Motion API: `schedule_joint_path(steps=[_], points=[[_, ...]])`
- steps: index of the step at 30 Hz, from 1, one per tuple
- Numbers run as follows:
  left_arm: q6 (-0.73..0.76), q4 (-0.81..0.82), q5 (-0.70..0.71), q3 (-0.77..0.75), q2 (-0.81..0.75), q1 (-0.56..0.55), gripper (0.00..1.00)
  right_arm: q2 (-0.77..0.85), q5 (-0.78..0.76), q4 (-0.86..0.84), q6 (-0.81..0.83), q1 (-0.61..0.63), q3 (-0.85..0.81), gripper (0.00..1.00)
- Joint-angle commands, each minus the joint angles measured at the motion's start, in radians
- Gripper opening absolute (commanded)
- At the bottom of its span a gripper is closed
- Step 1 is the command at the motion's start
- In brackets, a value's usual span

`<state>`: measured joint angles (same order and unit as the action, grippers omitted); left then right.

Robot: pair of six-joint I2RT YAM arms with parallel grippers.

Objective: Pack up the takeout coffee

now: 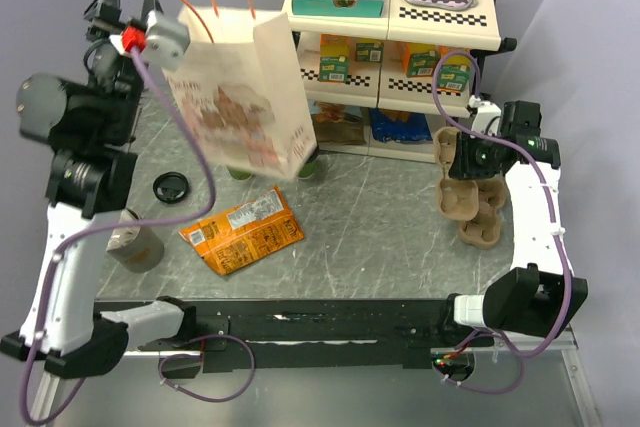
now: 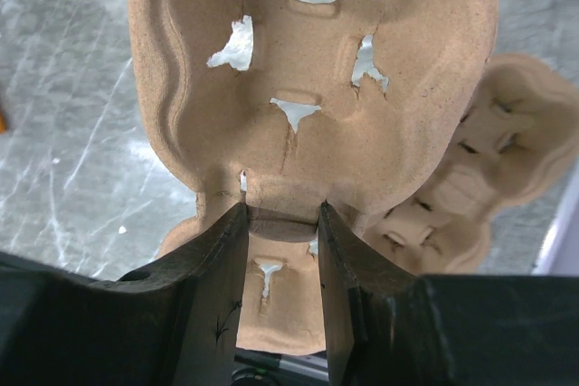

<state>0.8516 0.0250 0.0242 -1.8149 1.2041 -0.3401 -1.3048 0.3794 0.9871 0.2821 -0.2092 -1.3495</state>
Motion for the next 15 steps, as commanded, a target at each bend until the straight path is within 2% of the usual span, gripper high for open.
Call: schedule_joint_path(steps=[1, 5, 6, 9, 12, 15], points=[[-0.091, -0.134, -0.095, 0.029, -0.061, -0.028, 0.45, -0.005, -0.043, 0.008, 0.034, -0.012, -0.071, 0.00], [-0.186, -0.252, -0.170, 0.029, -0.090, -0.071, 0.44, -0.005, -0.022, 0.024, 0.031, -0.015, -0.095, 0.00], [-0.239, -0.319, -0.171, 0.005, -0.086, -0.098, 0.44, -0.004, -0.016, 0.024, 0.025, -0.016, -0.097, 0.00], [-0.360, -0.388, -0.207, 0.003, -0.077, -0.122, 0.42, 0.002, 0.032, 0.025, 0.017, -0.018, -0.108, 0.00], [-0.442, -0.358, -0.271, 0.098, -0.110, -0.144, 0.38, -0.005, 0.085, 0.035, 0.012, -0.016, -0.128, 0.00], [-0.493, -0.362, -0.283, 0.124, -0.112, -0.195, 0.36, -0.019, 0.124, 0.042, -0.009, -0.018, -0.149, 0.00]])
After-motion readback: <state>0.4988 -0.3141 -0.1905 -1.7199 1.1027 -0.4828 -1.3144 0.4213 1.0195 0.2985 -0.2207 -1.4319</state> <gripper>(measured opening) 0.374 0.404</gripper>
